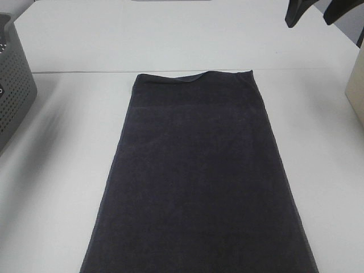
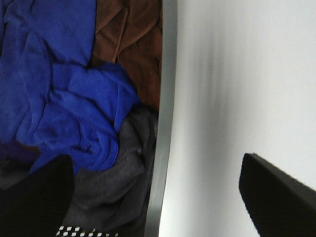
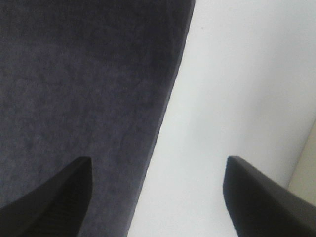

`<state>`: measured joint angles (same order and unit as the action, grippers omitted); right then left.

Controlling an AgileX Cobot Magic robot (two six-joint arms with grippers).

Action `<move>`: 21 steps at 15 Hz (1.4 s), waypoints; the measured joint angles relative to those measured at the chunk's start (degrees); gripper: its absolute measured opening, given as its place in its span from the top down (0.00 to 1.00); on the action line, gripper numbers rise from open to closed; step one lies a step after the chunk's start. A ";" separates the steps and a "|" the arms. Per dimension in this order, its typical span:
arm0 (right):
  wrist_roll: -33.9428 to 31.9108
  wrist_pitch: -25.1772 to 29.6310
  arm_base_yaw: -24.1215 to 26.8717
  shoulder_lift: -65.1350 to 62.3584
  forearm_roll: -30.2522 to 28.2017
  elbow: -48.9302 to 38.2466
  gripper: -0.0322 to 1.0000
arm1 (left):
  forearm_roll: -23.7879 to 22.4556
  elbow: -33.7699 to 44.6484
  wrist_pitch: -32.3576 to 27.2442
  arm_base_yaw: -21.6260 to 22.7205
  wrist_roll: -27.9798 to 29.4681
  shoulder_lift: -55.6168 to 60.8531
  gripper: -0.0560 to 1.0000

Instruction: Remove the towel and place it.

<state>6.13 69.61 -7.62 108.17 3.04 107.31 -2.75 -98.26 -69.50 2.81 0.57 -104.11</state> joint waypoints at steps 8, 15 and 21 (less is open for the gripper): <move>0.06 -0.06 0.00 -27.96 0.00 -37.59 0.28 | 2.75 34.26 0.97 0.11 0.00 33.92 0.15; -0.06 -6.13 0.00 -56.04 0.00 -64.00 0.28 | 3.04 54.60 3.09 0.11 0.40 62.28 0.15; -0.06 -4.47 0.00 -76.43 -0.23 -79.47 0.28 | 3.04 66.29 4.58 0.11 4.81 83.25 0.15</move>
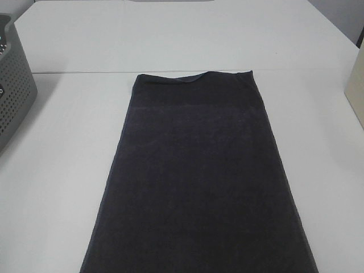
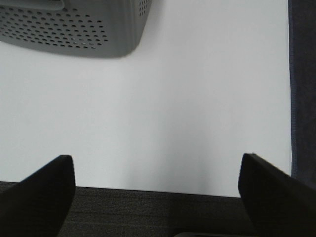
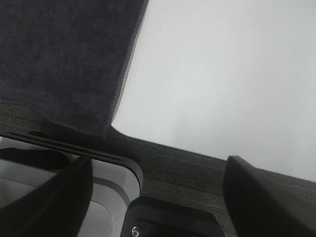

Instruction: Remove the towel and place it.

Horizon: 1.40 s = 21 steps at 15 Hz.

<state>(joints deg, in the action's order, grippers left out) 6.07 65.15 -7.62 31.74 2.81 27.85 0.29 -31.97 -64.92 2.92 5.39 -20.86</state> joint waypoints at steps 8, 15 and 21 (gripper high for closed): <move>0.00 -0.29 0.00 -18.68 0.23 -0.80 0.28 | -0.29 1.49 3.38 0.00 0.40 18.16 0.15; 0.00 -0.97 0.00 -31.28 0.29 -0.80 0.28 | -0.29 1.49 3.38 0.00 0.40 21.20 0.15; 0.00 -1.26 0.00 -31.97 0.69 -0.80 0.28 | -0.29 1.49 3.38 0.00 0.34 21.20 0.15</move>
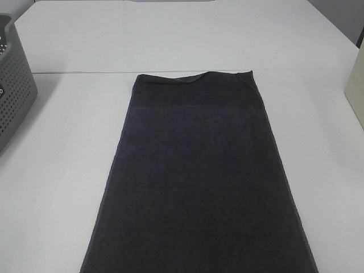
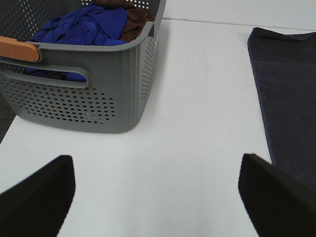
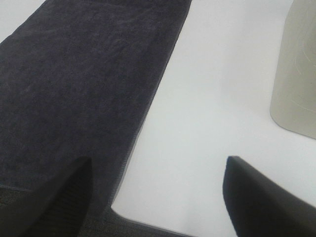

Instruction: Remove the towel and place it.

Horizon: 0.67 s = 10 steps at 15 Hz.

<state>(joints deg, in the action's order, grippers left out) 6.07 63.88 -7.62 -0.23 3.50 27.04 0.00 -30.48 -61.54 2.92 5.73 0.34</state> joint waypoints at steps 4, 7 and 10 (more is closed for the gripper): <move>0.00 0.00 0.00 0.00 0.23 0.00 0.28 | 0.00 0.06 0.00 0.00 0.00 0.00 0.15; 0.00 0.00 0.00 0.00 0.23 0.00 0.28 | 0.00 0.06 -0.06 0.00 0.00 0.00 0.15; 0.00 0.00 0.00 0.00 0.46 0.00 0.28 | 0.00 0.06 -0.06 0.00 0.00 0.00 0.15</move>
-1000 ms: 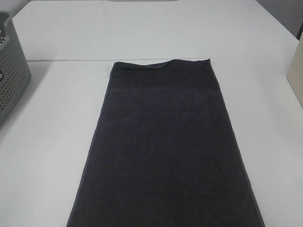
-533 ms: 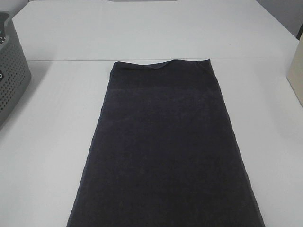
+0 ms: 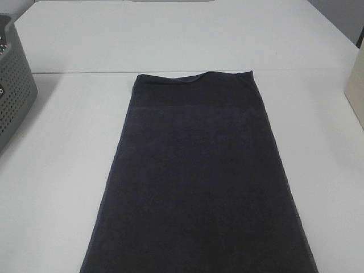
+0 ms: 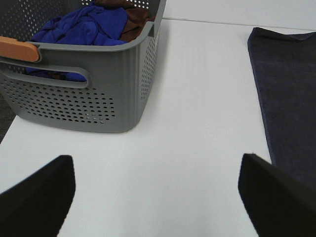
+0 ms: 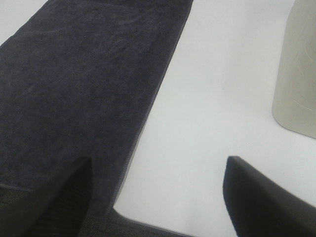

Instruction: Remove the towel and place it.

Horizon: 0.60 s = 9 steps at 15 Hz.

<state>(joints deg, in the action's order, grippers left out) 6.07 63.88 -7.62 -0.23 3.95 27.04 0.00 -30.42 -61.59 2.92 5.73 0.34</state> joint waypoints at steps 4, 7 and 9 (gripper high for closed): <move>0.00 0.00 0.00 0.00 0.11 0.00 0.28 | 0.00 0.00 0.00 -0.06 -0.17 0.00 0.17; 0.00 0.00 0.00 0.00 0.11 0.00 0.28 | 0.00 0.00 0.00 -1.60 -0.17 0.00 0.17; 0.00 0.00 0.00 0.00 0.11 0.00 0.28 | 0.00 0.00 0.00 -2.64 -0.17 0.00 0.17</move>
<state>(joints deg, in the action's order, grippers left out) 6.07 63.88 -7.62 -0.23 4.07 27.04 0.00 -30.42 -61.59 0.29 5.56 0.34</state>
